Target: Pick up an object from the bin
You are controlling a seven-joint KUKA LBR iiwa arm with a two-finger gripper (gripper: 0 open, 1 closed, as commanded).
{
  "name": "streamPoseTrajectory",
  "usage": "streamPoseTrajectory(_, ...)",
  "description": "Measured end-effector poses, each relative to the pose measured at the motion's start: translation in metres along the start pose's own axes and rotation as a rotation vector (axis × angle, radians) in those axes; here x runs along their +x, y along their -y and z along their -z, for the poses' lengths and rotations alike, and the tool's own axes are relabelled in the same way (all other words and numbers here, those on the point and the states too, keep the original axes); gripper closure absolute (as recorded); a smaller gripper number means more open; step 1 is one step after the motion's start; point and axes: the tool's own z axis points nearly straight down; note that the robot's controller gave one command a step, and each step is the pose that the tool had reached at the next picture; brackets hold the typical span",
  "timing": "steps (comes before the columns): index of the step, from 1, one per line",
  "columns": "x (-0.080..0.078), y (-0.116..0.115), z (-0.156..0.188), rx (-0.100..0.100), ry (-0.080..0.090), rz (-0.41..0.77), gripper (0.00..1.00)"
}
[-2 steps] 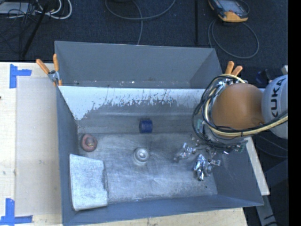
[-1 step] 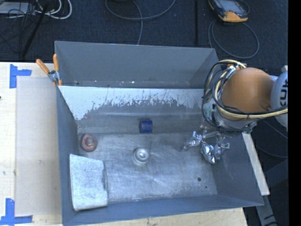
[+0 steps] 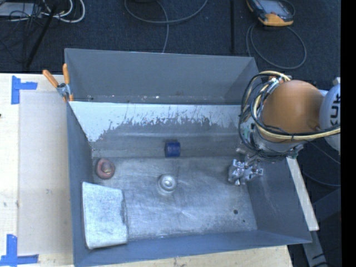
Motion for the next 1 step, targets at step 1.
streamPoseTrajectory(1, -0.0116, 0.0006, 0.1227, 0.008, 0.001, 0.133, 1.0)
